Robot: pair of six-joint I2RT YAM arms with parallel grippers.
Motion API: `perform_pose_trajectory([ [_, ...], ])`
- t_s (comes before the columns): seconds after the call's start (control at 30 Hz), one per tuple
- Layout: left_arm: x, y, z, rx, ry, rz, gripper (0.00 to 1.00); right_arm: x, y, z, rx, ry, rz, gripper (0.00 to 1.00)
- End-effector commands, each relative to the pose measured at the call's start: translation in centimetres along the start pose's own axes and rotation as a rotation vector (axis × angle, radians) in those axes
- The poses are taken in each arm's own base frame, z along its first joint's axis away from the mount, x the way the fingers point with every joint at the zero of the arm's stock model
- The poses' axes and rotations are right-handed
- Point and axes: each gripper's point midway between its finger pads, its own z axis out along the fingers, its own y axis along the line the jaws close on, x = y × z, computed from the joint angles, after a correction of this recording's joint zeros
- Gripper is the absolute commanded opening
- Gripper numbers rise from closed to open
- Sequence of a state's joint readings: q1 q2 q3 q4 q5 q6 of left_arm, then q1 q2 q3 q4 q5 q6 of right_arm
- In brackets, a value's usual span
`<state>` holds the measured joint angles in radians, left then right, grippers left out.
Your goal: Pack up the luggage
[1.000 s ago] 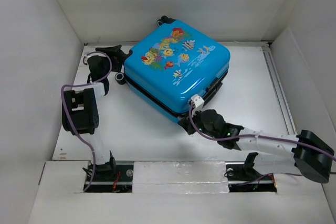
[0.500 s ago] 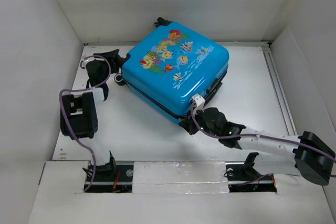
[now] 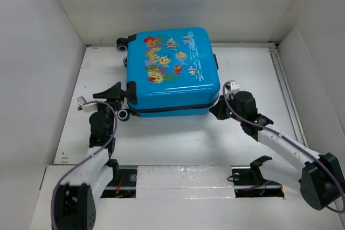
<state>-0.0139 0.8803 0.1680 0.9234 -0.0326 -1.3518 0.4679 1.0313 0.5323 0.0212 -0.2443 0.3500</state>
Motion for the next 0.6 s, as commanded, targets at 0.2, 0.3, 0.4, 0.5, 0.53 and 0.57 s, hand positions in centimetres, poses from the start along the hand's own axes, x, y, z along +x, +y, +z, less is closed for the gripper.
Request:
perform_pose_trajectory([
  [0.2, 4.5, -1.4, -4.1, 0.082, 0.221, 0.274, 0.0, 2.4, 12.3, 0.7, -0.357, -0.035, -0.132, 0.0],
  [0.3, 4.9, -0.5, -4.0, 0.071, 0.249, 0.32, 0.0, 2.0, 13.6, 1.1, -0.335, -0.045, -0.147, 0.0],
  [0.4, 5.3, -1.1, -4.0, 0.114, 0.269, 0.36, 0.0, 0.3, 12.5, 2.4, -0.245, -0.06, -0.186, 0.0],
  [0.5, 6.0, -1.2, -3.6, 0.124, 0.308, 0.403, 0.0, -3.3, 10.6, 3.0, -0.202, -0.108, -0.191, 0.0],
  [0.53, 6.4, -1.5, -3.3, 0.137, 0.338, 0.447, 0.0, -5.0, 9.4, 3.0, -0.183, -0.138, -0.193, 0.0],
  [0.57, 6.6, -1.4, -3.2, 0.14, 0.349, 0.447, 0.0, -5.7, 8.7, 3.0, -0.166, -0.145, -0.183, 0.0],
])
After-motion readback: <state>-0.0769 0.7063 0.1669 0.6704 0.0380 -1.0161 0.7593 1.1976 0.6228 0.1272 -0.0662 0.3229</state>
